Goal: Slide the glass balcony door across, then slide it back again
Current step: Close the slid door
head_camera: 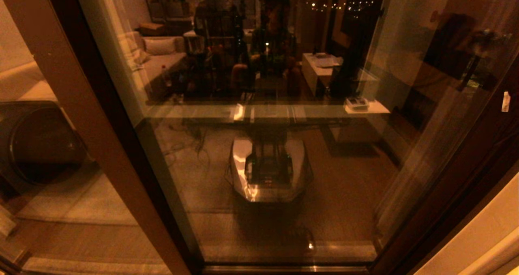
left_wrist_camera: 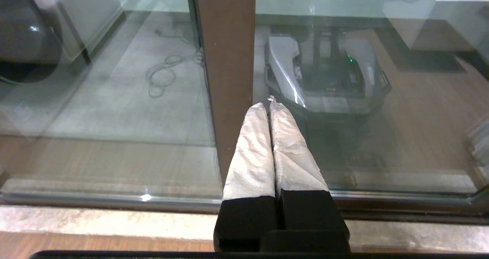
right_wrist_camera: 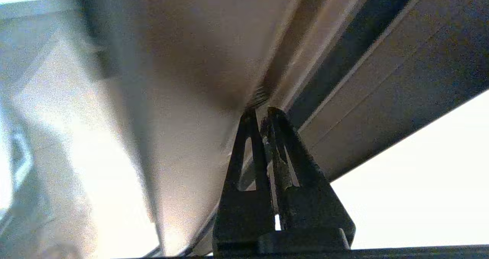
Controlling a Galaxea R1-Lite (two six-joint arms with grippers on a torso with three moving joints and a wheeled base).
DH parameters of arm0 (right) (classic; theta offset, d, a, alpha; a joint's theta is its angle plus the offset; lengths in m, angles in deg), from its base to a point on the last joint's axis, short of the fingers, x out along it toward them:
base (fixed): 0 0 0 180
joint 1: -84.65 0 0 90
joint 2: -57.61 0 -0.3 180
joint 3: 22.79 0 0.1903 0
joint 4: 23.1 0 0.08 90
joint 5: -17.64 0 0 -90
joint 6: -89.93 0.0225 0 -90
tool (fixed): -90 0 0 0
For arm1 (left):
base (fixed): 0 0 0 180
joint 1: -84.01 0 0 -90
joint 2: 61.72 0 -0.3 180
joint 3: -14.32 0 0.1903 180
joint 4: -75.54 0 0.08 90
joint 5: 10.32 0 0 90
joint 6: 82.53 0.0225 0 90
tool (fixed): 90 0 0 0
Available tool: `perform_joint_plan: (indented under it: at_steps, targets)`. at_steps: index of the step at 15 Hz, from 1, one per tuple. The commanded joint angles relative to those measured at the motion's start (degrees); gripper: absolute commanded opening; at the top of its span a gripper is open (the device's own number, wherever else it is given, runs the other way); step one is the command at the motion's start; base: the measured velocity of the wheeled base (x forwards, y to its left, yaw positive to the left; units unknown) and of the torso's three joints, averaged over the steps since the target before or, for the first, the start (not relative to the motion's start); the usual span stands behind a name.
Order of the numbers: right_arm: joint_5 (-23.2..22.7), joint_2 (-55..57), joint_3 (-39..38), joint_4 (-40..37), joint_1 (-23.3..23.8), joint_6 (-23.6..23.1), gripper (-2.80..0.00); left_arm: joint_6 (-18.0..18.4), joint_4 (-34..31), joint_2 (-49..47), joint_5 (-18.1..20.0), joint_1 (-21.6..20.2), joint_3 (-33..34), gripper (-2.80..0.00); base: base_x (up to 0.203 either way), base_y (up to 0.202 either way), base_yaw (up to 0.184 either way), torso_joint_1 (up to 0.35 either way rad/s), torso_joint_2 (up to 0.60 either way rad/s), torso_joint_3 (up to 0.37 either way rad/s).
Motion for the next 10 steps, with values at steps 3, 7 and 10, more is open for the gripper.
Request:
perform_joint_plan:
  at_steps: [3,7,10]
  targets:
    - [0.1,-2.9,-1.5,0.2,-1.0,-0.1,-2.8,0.0,0.0,0.0,0.0,0.0,0.0,-2.8,0.0,0.0,0.0,0.0,0.0,0.0]
    - [0.2,-3.3,-1.1,0.2,-1.8,0.0,-2.8,0.0,0.0,0.0,0.0,0.0,0.0,-2.8,0.0,0.0,0.0,0.0,0.0,0.0]
    - [0.0,-2.4,-0.8,0.2,-1.8,0.1,-2.8,0.0,0.0,0.0,0.0,0.0,0.0,-2.8,0.0,0.0,0.0,0.0,0.0,0.0]
